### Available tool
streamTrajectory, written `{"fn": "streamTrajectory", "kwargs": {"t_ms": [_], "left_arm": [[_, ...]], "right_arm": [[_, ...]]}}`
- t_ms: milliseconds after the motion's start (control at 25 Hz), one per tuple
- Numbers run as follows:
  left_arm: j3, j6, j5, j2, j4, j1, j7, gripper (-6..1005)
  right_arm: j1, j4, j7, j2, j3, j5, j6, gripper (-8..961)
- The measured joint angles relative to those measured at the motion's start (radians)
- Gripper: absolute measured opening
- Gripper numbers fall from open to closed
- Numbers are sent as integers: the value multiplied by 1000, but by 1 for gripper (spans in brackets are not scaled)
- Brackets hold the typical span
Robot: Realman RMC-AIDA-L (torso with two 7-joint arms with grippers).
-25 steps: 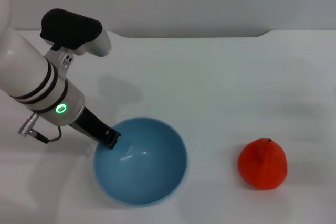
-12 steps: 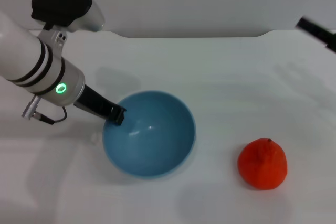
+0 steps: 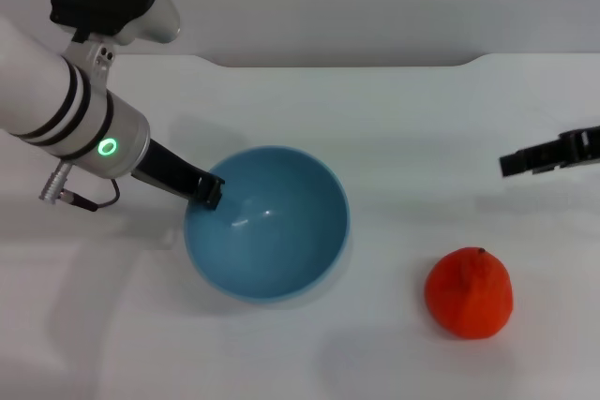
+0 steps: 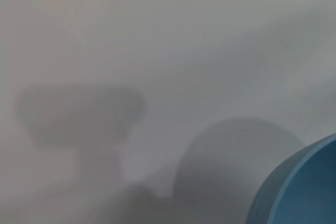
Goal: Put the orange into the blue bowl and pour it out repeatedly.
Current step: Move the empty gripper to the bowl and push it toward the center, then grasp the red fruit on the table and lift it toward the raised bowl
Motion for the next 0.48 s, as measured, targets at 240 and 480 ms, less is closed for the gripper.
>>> {"fn": "streamTrajectory", "kwargs": {"t_ms": [240, 480], "left_arm": [[-14, -7, 0, 0, 0, -2, 1, -1], [-8, -8, 0, -1, 0, -4, 6, -1]], "right_arm": [[39, -54, 65, 25, -172, -58, -64, 586], [54, -27, 116, 37, -329, -83, -51, 550]]}}
